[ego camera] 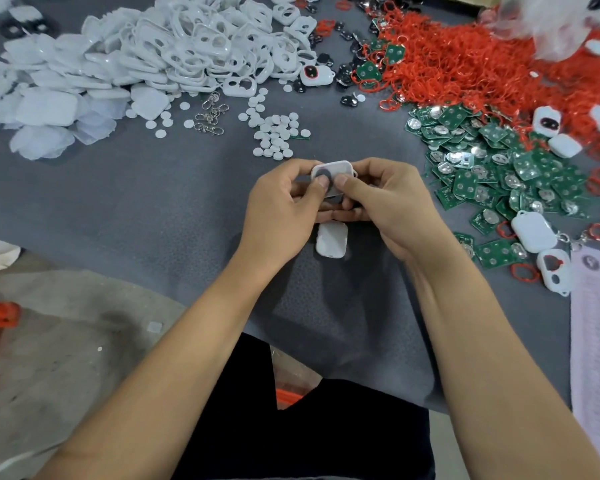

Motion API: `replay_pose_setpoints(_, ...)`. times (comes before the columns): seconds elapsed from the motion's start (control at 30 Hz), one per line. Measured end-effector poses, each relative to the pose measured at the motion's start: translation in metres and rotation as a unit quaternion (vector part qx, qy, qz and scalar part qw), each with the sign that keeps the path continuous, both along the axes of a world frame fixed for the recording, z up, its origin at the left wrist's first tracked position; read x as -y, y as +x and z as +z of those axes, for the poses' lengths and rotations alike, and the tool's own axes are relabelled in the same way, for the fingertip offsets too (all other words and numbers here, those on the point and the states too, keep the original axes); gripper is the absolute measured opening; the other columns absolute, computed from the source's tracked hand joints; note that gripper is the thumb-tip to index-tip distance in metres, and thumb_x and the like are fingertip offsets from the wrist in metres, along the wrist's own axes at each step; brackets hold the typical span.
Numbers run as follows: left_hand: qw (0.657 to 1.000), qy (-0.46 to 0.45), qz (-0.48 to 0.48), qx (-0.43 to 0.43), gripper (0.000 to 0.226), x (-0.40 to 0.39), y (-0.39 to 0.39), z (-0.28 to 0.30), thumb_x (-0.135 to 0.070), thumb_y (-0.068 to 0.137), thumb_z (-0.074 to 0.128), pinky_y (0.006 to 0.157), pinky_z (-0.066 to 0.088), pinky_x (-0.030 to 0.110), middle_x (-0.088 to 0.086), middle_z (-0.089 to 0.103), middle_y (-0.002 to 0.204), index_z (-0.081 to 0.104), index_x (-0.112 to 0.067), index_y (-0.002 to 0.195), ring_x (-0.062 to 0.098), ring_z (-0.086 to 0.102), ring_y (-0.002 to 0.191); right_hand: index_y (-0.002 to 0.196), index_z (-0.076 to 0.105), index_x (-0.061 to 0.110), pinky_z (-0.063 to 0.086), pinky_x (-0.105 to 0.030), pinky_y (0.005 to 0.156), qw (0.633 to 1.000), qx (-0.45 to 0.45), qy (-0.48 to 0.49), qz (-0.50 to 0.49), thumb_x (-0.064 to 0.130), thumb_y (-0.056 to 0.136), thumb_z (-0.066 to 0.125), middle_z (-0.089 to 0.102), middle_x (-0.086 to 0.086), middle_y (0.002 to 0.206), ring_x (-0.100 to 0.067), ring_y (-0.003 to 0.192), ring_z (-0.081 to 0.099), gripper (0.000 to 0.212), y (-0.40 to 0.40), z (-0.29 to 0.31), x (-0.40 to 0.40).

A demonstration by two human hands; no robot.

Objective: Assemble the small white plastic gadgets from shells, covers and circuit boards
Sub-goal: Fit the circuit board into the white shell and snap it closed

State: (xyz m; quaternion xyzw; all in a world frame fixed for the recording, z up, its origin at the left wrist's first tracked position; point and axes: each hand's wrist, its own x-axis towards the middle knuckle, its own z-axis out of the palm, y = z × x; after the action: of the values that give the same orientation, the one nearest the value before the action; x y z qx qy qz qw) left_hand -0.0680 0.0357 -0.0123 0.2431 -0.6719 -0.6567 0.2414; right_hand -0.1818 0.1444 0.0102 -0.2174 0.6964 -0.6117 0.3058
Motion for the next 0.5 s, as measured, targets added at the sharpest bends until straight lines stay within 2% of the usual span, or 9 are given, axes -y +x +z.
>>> replay_pose_setpoints(0.1, 1.0, -0.017, 0.008, 0.008, 0.015, -0.0002, 0.0005, -0.0007, -0.011, 0.102, 0.063, 0.074, 0.066, 0.044, 0.011, 0.079, 0.097, 0.07, -0.007, 0.115, 0.023, 0.079, 0.086, 0.099, 0.073, 0.004, 0.063, -0.034, 0.068, 1.0, 0.015, -0.003, 0.025, 0.003, 0.099, 0.066, 0.062, -0.006, 0.07, -0.009, 0.061, 0.057, 0.008, -0.0018, 0.0007, -0.0024)
replay_pose_setpoints(0.23, 1.0, -0.024, 0.007, 0.014, 0.014, -0.0016, 0.0022, 0.0002, -0.013, 0.103, 0.063, 0.074, 0.066, 0.045, 0.01, 0.079, 0.096, 0.071, -0.007, 0.113, 0.024, 0.079, 0.085, 0.099, 0.075, 0.004, 0.063, -0.034, 0.067, 0.999, 0.021, -0.001, 0.046, 0.006, 0.1, 0.065, 0.062, -0.007, 0.071, -0.011, 0.063, 0.058, 0.01, -0.0043, -0.0012, -0.005)
replay_pose_setpoints(0.37, 1.0, 0.0, 0.006, 0.009, 0.013, -0.003, 0.003, 0.0032, -0.01, 0.103, 0.062, 0.067, 0.065, 0.034, 0.007, 0.08, 0.092, 0.07, -0.003, 0.112, 0.023, 0.08, 0.077, 0.102, 0.077, 0.004, 0.058, -0.028, 0.058, 0.998, 0.006, 0.006, 0.057, 0.011, 0.1, 0.066, 0.068, -0.003, 0.072, -0.011, 0.061, 0.058, 0.013, -0.0077, -0.0035, -0.0065)
replay_pose_setpoints(0.5, 1.0, 0.025, 0.01, -0.005, 0.013, -0.0054, 0.0041, 0.0064, -0.01, 0.104, 0.061, 0.065, 0.062, 0.026, 0.002, 0.081, 0.091, 0.07, -0.006, 0.112, 0.022, 0.08, 0.077, 0.109, 0.078, 0.009, 0.056, -0.026, 0.053, 0.998, -0.018, -0.01, 0.061, 0.014, 0.099, 0.068, 0.07, -0.01, 0.08, -0.012, 0.064, 0.058, 0.015, -0.0076, -0.0025, -0.0072)
